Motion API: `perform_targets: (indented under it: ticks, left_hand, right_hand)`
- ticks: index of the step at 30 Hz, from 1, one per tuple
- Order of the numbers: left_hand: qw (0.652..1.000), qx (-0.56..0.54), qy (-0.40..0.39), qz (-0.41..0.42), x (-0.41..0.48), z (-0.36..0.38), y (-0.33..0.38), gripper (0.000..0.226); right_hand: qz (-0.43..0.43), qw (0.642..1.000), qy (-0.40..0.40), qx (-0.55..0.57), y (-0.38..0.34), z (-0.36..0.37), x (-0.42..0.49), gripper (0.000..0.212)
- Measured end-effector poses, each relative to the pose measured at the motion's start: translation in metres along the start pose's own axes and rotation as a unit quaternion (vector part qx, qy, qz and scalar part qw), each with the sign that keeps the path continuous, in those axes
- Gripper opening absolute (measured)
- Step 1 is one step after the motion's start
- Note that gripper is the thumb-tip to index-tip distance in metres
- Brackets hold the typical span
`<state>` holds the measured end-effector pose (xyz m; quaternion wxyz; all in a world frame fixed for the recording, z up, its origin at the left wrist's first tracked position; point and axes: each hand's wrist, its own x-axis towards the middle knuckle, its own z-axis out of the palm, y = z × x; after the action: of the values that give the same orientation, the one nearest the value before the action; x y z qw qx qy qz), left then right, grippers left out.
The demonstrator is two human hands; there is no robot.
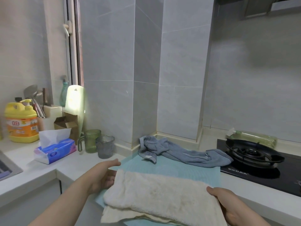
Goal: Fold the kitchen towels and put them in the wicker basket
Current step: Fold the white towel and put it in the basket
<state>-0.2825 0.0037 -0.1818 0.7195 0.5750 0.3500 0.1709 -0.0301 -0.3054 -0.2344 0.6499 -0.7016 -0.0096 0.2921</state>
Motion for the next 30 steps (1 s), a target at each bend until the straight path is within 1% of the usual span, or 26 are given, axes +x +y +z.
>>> perform_targets:
  ticks: [3,6,8,10,12,15,18,19,22,24,26,28,30]
  left_hand:
    - [1.000,-0.017,0.022,-0.002,0.003,0.009,-0.001,0.023]
    - [1.000,0.016,0.011,-0.001,0.005,0.012,-0.003,0.020]
    - [1.000,0.028,0.011,0.006,0.006,0.013,-0.004,0.021]
    - [0.999,0.041,0.021,0.010,0.007,0.014,-0.004,0.020]
    - [0.997,0.076,0.009,-0.002,0.006,0.016,-0.004,0.019]
    - [0.992,0.120,-0.022,-0.018,0.007,0.015,0.001,0.020]
    - [0.989,0.136,-0.042,-0.024,0.004,0.013,0.003,0.010]
    - [0.987,0.148,-0.050,-0.026,0.003,0.012,0.003,0.011]
    - [0.979,0.193,-0.061,-0.026,0.004,0.009,0.000,0.031]
    - [0.975,0.213,-0.057,-0.015,0.002,0.010,0.001,0.038]
    - [0.974,0.224,-0.041,-0.009,0.001,0.010,0.000,0.042]
    - [0.972,0.231,-0.024,-0.009,0.001,0.008,-0.003,0.043]
    - [0.977,0.212,-0.003,-0.012,0.003,0.006,-0.007,0.043]
  right_hand:
    - [-0.001,1.000,0.004,-0.015,-0.003,-0.001,0.002,0.019]
    - [0.002,1.000,0.013,-0.020,-0.004,-0.001,0.003,0.018]
    - [-0.001,1.000,0.016,-0.022,-0.003,-0.001,0.007,0.020]
    - [-0.007,0.999,0.018,-0.032,-0.001,-0.002,0.012,0.026]
    - [-0.005,0.999,0.021,-0.038,-0.001,-0.002,0.013,0.030]
    - [0.003,0.999,0.016,-0.033,-0.001,-0.003,0.010,0.025]
    - [0.010,1.000,0.006,-0.025,-0.001,-0.002,0.007,0.029]
    - [0.007,1.000,0.003,-0.024,-0.001,-0.002,0.008,0.030]
    - [0.009,1.000,0.008,-0.023,0.000,-0.001,0.006,0.030]
    - [0.010,1.000,0.003,-0.013,0.002,-0.002,0.007,0.035]
    - [0.006,1.000,0.000,-0.013,0.004,-0.003,0.009,0.040]
    - [-0.005,1.000,-0.002,-0.023,0.005,-0.004,0.008,0.040]
    - [-0.013,0.999,0.002,-0.029,0.004,-0.004,0.005,0.040]
